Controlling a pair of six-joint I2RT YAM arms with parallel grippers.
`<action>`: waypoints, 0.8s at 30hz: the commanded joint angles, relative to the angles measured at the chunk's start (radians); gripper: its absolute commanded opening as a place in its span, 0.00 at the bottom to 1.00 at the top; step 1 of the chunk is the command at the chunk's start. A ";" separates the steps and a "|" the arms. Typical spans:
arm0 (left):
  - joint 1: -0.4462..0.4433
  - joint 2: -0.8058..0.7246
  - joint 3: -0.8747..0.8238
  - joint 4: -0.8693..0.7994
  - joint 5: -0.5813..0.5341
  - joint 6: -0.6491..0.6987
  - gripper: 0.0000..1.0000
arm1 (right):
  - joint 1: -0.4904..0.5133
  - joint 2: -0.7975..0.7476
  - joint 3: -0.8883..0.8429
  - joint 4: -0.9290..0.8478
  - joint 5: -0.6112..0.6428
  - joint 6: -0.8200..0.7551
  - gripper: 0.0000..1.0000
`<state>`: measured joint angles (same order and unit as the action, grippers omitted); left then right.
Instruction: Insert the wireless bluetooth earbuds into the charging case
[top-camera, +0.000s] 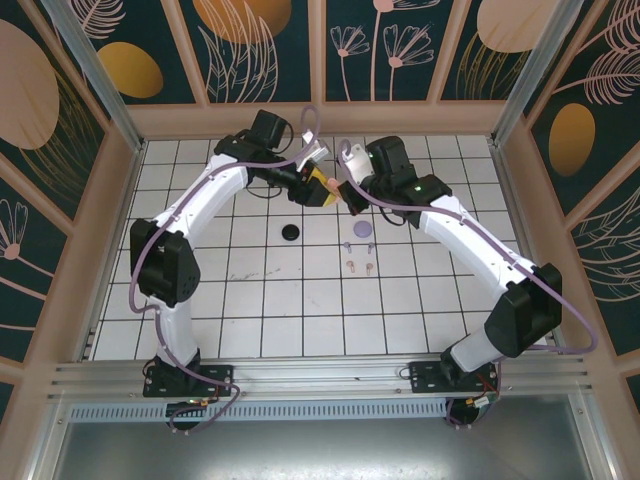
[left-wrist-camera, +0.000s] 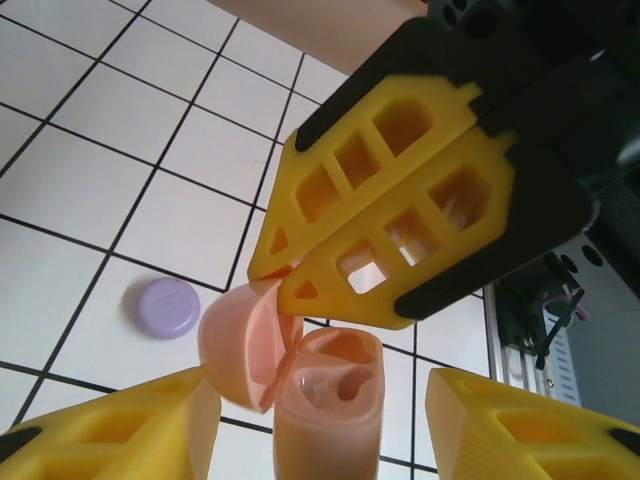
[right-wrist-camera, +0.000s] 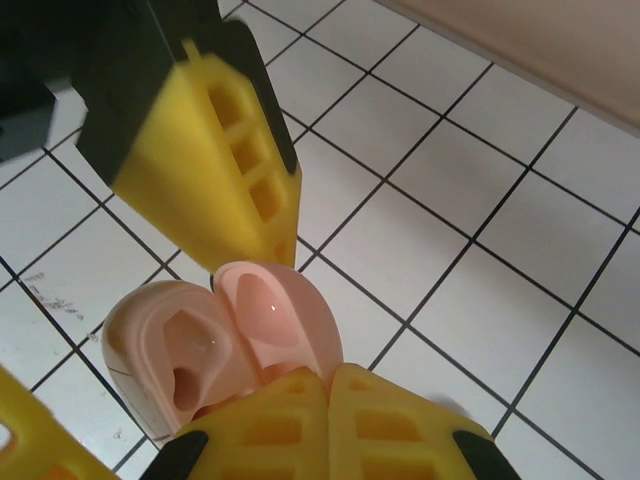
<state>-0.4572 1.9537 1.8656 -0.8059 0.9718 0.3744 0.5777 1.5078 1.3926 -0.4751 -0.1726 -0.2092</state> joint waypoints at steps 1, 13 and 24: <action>0.002 0.032 0.053 -0.105 0.065 0.072 0.55 | 0.008 -0.027 0.037 0.019 0.004 -0.021 0.00; 0.003 0.061 0.088 -0.128 0.096 0.095 0.48 | 0.015 -0.022 0.041 0.018 -0.012 -0.020 0.00; 0.017 0.061 0.095 -0.123 0.119 0.099 0.40 | 0.019 -0.016 0.035 0.023 -0.007 -0.019 0.00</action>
<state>-0.4503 2.0037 1.9285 -0.9169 1.0420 0.4412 0.5854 1.5078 1.4021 -0.4683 -0.1757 -0.2115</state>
